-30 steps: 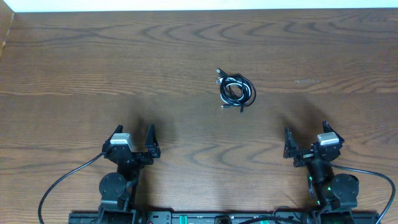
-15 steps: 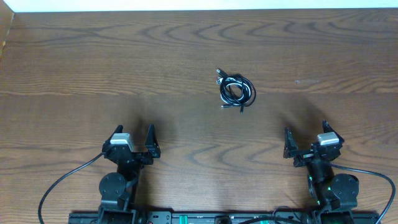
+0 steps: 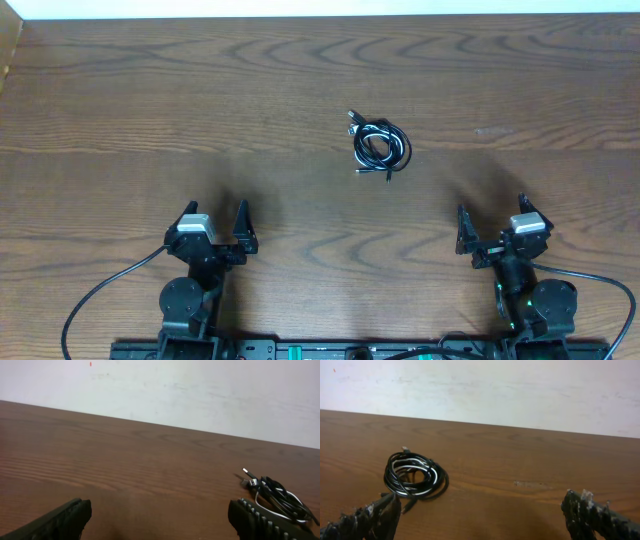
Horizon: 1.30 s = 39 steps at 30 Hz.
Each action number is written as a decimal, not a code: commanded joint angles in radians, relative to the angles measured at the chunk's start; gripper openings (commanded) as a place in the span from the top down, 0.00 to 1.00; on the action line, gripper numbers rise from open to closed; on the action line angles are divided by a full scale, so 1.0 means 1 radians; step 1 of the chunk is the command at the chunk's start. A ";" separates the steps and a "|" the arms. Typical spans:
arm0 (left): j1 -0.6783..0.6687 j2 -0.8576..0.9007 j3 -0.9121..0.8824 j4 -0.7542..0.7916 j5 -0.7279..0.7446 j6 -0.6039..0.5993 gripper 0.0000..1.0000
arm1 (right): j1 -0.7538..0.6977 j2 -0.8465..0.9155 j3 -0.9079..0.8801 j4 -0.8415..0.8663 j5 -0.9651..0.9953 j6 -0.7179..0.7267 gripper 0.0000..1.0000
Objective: Untangle cables
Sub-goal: 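Raise both arms from rest toward the tangled cable bundle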
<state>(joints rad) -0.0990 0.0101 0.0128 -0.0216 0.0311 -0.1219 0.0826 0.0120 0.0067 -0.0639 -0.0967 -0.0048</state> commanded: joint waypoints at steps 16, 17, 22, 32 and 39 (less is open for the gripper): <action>0.005 -0.006 -0.009 -0.050 -0.024 0.021 0.07 | 0.003 -0.005 -0.001 0.000 0.000 -0.008 0.01; 0.005 -0.006 -0.009 -0.050 -0.024 0.021 0.07 | 0.003 -0.005 -0.001 -0.002 0.000 -0.007 0.01; 0.005 0.004 0.026 -0.088 -0.024 0.021 0.07 | 0.003 -0.004 0.010 -0.016 0.002 0.016 0.01; 0.005 0.425 0.419 -0.357 -0.022 0.016 0.07 | 0.003 0.317 0.354 -0.343 0.057 0.045 0.01; 0.004 0.776 0.793 -0.761 -0.013 -0.030 0.07 | 0.003 0.727 0.680 -0.603 -0.063 0.101 0.01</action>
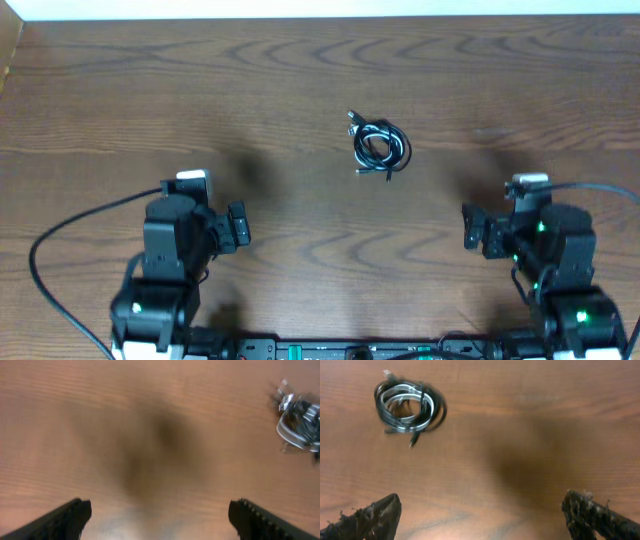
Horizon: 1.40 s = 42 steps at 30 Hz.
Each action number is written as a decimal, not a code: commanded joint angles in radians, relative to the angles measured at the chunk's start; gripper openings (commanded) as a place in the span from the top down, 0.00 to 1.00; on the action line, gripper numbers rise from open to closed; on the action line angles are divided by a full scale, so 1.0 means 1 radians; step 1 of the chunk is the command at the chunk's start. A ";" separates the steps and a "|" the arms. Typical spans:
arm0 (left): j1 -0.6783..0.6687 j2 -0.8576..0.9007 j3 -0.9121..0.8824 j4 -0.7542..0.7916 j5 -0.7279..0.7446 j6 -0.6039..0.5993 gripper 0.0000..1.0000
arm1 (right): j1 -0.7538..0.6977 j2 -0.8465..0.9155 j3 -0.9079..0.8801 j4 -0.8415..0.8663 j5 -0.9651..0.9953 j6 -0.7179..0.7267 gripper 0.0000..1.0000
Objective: Untangle cables
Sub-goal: 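Raise both arms from rest toward the tangled cable bundle, then move both grippers down onto opposite sides of the cable bundle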
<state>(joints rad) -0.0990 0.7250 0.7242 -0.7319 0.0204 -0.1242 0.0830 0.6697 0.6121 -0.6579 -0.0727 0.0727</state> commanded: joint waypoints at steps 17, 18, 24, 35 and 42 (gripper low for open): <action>0.004 0.155 0.177 -0.133 0.062 -0.072 0.07 | 0.003 0.328 0.239 -0.101 -0.077 0.004 0.01; 0.004 0.187 0.199 -0.155 0.062 -0.072 0.07 | 0.003 0.375 0.280 -0.136 -0.090 0.004 0.01; 0.004 0.220 0.211 -0.253 0.077 -0.072 0.07 | 0.003 0.479 0.362 0.040 -0.151 0.035 0.01; -0.122 0.515 0.394 -0.171 0.060 -0.034 0.07 | 0.117 0.850 0.704 -0.143 0.021 -0.037 0.01; -0.175 0.647 0.449 -0.264 0.076 -0.077 0.07 | 0.194 1.109 0.836 -0.085 -0.047 -0.036 0.01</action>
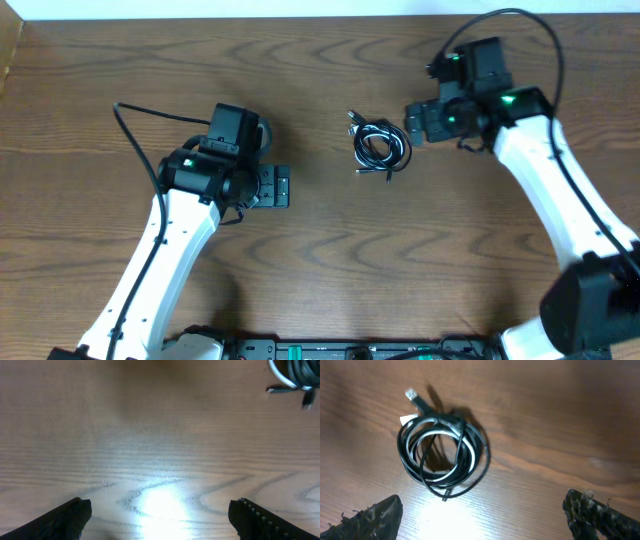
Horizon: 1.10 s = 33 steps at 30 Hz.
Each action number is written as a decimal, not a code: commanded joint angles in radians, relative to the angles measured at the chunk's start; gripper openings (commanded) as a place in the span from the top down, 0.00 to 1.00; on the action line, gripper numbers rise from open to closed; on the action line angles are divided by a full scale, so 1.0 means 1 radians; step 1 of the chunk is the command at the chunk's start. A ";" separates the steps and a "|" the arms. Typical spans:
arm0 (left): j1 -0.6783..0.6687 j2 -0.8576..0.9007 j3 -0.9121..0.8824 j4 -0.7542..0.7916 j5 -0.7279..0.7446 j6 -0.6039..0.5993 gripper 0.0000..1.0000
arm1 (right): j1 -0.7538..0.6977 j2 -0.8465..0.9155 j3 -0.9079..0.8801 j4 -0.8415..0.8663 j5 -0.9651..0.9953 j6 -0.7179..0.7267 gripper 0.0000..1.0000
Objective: Untangle cables
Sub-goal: 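Move both grippers down onto opposite sides of the cable bundle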
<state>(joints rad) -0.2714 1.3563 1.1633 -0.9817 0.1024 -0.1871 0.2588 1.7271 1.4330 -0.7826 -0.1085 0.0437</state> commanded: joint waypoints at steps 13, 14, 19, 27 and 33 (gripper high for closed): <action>-0.003 0.019 0.010 -0.016 -0.006 -0.013 0.07 | 0.103 0.400 0.014 0.333 0.005 0.104 0.55; -0.003 0.019 0.010 -0.016 -0.006 -0.013 0.07 | 0.104 0.402 0.014 0.335 0.005 0.112 0.56; -0.003 0.019 0.010 -0.011 -0.005 -0.014 0.07 | 0.099 0.327 0.037 0.186 0.006 0.127 0.99; -0.003 0.024 0.010 0.130 0.205 -0.013 0.07 | 0.155 0.096 0.043 -0.157 -0.072 0.083 0.97; -0.003 0.130 0.006 0.168 0.270 -0.063 0.07 | 0.155 0.089 0.050 -0.117 -0.372 0.027 0.99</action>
<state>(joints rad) -0.2714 1.4330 1.1637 -0.8051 0.3435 -0.2260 0.4156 1.8259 1.4654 -0.9115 -0.3134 0.1368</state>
